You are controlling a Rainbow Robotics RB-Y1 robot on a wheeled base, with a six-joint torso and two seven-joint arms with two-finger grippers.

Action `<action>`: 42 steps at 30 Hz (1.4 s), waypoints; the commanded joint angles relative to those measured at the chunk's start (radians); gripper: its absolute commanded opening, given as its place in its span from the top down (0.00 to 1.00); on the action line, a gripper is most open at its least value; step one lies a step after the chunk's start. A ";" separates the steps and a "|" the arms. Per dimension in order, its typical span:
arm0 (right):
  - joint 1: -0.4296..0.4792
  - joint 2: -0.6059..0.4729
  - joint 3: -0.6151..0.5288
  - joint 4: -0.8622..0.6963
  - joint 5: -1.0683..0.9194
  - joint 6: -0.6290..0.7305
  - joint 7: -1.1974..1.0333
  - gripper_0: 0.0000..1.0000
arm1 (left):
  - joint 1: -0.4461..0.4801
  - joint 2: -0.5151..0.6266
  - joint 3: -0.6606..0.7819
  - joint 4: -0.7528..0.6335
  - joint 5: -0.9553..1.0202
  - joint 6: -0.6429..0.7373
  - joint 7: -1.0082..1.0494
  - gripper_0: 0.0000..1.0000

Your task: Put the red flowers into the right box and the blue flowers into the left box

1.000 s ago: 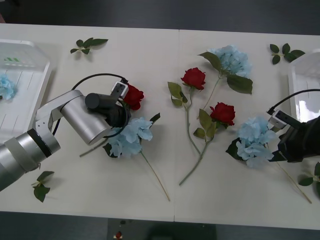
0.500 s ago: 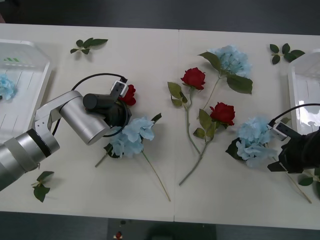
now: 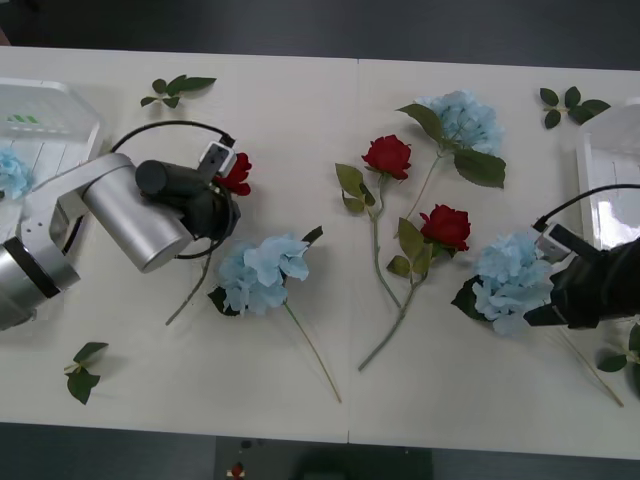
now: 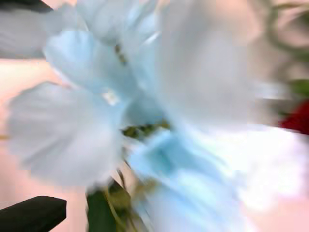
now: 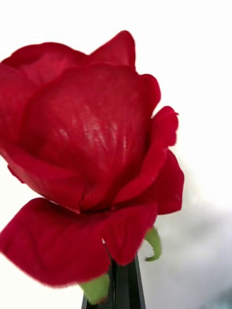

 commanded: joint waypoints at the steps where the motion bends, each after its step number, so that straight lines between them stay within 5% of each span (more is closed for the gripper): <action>1: -0.056 0.012 -0.090 -0.027 -0.076 0.056 0.038 0.06 | -0.050 0.125 0.114 -0.156 0.131 0.013 0.032 1.00; 9: -0.137 0.012 -0.237 -0.027 -0.172 0.215 -0.054 0.06 | -0.067 0.256 0.295 -0.359 0.499 -0.033 0.045 1.00; 13: -0.161 0.015 -0.292 -0.027 -0.265 0.271 -0.071 0.06 | -0.071 0.215 0.364 -0.414 0.565 -0.093 0.144 1.00; 27: -0.295 0.167 -0.475 0.020 -0.482 0.567 -0.344 0.06 | -0.130 -0.198 0.367 -0.441 0.066 -0.097 0.504 1.00; 42: -0.407 0.287 -0.496 0.077 -0.639 0.553 -0.532 0.06 | -0.130 -0.326 0.275 -0.438 -0.109 -0.097 0.756 1.00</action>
